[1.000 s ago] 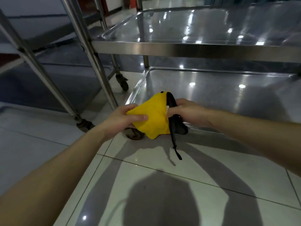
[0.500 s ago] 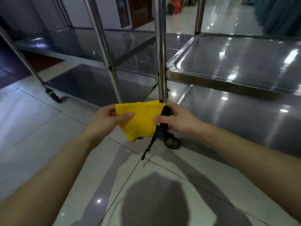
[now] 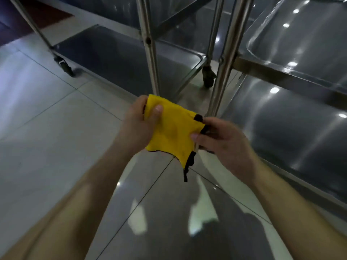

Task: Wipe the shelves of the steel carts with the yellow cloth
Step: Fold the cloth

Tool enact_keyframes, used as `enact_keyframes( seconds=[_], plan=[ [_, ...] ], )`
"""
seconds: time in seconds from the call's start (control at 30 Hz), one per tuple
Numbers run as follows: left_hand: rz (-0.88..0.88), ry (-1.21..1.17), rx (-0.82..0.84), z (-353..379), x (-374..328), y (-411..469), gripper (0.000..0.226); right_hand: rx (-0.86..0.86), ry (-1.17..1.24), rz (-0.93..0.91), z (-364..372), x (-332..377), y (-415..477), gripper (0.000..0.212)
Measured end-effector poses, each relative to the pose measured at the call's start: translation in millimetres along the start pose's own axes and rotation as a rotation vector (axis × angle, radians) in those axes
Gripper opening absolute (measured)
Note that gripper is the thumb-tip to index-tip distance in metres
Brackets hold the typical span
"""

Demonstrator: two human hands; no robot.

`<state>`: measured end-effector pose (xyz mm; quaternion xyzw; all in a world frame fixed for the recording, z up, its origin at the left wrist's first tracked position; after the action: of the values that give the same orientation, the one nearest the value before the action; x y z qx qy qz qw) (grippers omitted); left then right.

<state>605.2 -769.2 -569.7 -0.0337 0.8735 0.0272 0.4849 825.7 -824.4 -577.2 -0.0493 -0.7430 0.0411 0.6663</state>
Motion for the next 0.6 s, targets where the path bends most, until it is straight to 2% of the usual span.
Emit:
enact_keyframes(
  seconds=[0.1,0.13,0.17,0.23,0.3,0.4,0.47,0.53,0.57,0.6],
  plan=[
    [-0.018,0.132,-0.179,-3.8,-2.9,-28.3,0.039,-0.089,0.032,0.100,7.8,-3.3,-12.7,0.019],
    [-0.011,0.128,-0.139,-2.1,-4.2,-40.6,0.034,-0.127,0.044,0.146,10.3,-6.1,-18.5,0.016],
    [-0.051,0.044,-0.029,3.4,-6.8,-54.6,0.029,-0.161,0.045,0.189,13.0,-10.7,-25.7,0.015],
    [-0.202,-0.164,0.218,16.0,-15.3,-86.0,0.036,-0.234,0.033,0.265,18.9,-14.9,-43.7,0.018],
    [-0.293,-0.250,0.274,21.3,-23.9,-112.0,0.033,-0.270,0.047,0.300,26.7,-12.0,-65.0,0.017],
    [-0.430,-0.347,0.156,7.5,-33.8,-145.8,0.017,-0.268,0.019,0.312,37.2,10.8,-100.3,0.023],
    [-0.476,-0.299,0.059,-15.0,-44.1,-163.2,0.020,-0.209,-0.012,0.318,42.7,37.4,-117.3,0.029],
    [-0.469,-0.213,0.006,-44.6,-66.6,-177.3,0.023,-0.163,0.034,0.373,44.7,70.0,-128.7,0.010],
    [-0.465,-0.212,0.012,-60.8,-81.8,-182.1,0.024,-0.162,0.065,0.414,46.3,91.3,-130.7,0.013],
    [-0.454,-0.209,0.019,-77.6,-99.9,-184.1,0.026,-0.171,0.084,0.459,48.6,112.8,-131.8,0.024]
  ],
)
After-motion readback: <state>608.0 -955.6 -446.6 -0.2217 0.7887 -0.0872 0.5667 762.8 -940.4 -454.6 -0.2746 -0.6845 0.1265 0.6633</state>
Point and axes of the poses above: each hand's wrist, its own y-axis towards the middle knuckle, its own z-axis out of the palm, x = y × z, the point moved 4 cm from there along y, towards the middle knuckle, and after that the axes turned 6 degrees about -x, right-handed, at the moved point
